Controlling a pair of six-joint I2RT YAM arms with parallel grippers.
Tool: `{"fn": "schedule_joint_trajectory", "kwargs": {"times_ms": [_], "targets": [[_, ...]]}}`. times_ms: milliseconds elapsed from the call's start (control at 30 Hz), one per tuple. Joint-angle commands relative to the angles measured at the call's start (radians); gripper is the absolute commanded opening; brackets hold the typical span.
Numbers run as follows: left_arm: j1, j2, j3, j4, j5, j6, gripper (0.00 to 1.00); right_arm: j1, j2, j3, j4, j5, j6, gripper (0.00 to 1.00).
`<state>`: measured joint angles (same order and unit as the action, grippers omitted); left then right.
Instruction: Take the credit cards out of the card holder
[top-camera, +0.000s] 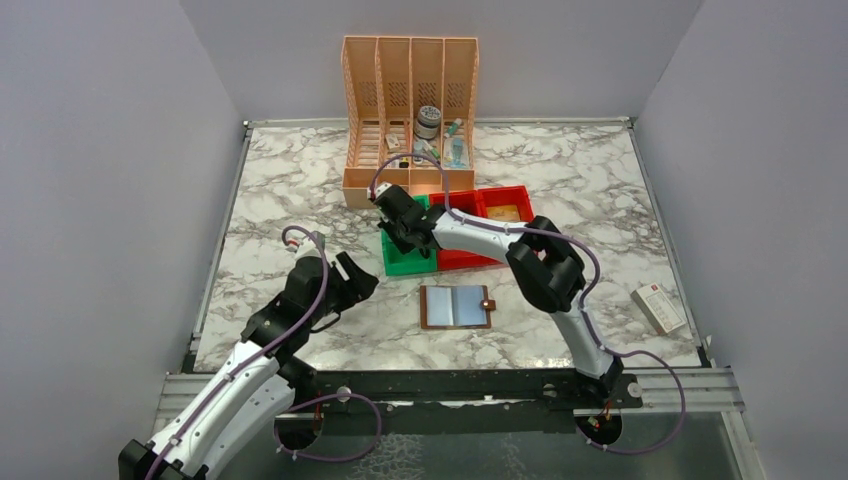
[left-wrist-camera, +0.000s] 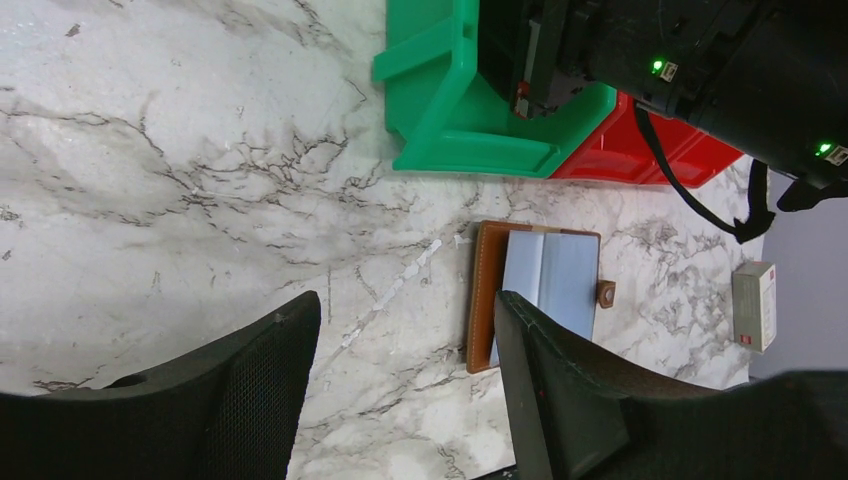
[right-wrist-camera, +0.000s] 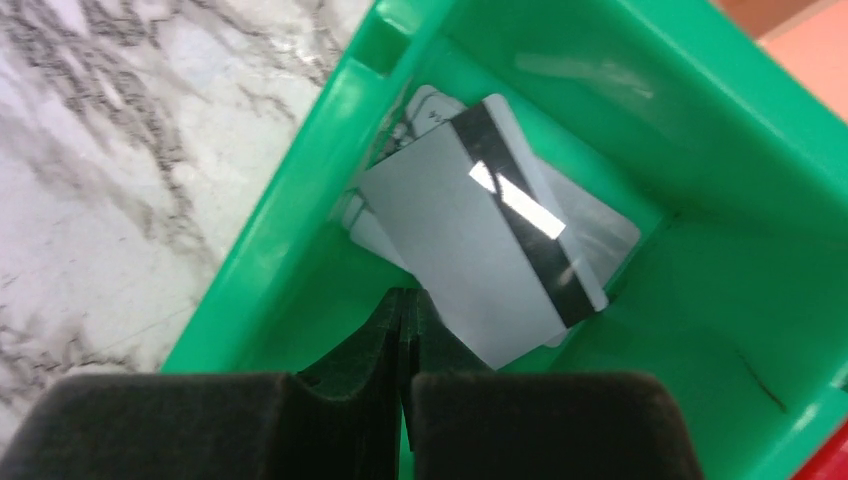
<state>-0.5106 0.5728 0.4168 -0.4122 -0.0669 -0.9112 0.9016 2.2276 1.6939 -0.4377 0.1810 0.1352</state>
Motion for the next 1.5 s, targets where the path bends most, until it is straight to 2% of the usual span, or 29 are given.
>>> {"fn": "schedule_joint_trajectory", "kwargs": {"times_ms": [0, 267, 467, 733, 833, 900, 967, 1133, 1367, 1467], "targets": [[-0.002, 0.01, 0.026, -0.017, -0.032, 0.004, 0.66, 0.0, 0.054, 0.021, -0.03, 0.167, -0.044, 0.01], [-0.002, 0.017, 0.031, -0.017, -0.031, 0.009, 0.66, 0.0, 0.058, 0.025, 0.023, 0.243, -0.095, 0.01], [-0.002, 0.019, 0.031, -0.017, -0.031, 0.007, 0.66, -0.002, 0.057, 0.026, 0.064, 0.086, -0.045, 0.01], [-0.002, 0.025, 0.024, 0.001, 0.019, 0.023, 0.67, -0.03, 0.062, 0.029, 0.095, 0.042, 0.096, 0.01], [-0.002, 0.039, 0.014, 0.029, 0.062, 0.044, 0.68, -0.032, 0.003, 0.0, 0.107, -0.03, 0.093, 0.01], [-0.002, 0.052, 0.006, 0.063, 0.111, 0.061, 0.69, -0.032, -0.075, -0.052, 0.126, -0.098, 0.097, 0.03], [-0.002, 0.065, -0.004, 0.102, 0.152, 0.071, 0.69, -0.032, -0.186, -0.139, 0.181, -0.139, 0.103, 0.1], [-0.005, 0.134, -0.022, 0.208, 0.253, 0.086, 0.7, -0.032, -0.473, -0.411, 0.268, -0.112, 0.148, 0.24], [-0.073, 0.255, 0.001, 0.273, 0.254, 0.106, 0.7, -0.032, -0.774, -0.767, 0.207, -0.048, 0.271, 0.27], [-0.145, 0.307, 0.015, 0.303, 0.211, 0.097, 0.7, -0.032, -0.869, -0.905, 0.195, -0.111, 0.338, 0.27]]}}
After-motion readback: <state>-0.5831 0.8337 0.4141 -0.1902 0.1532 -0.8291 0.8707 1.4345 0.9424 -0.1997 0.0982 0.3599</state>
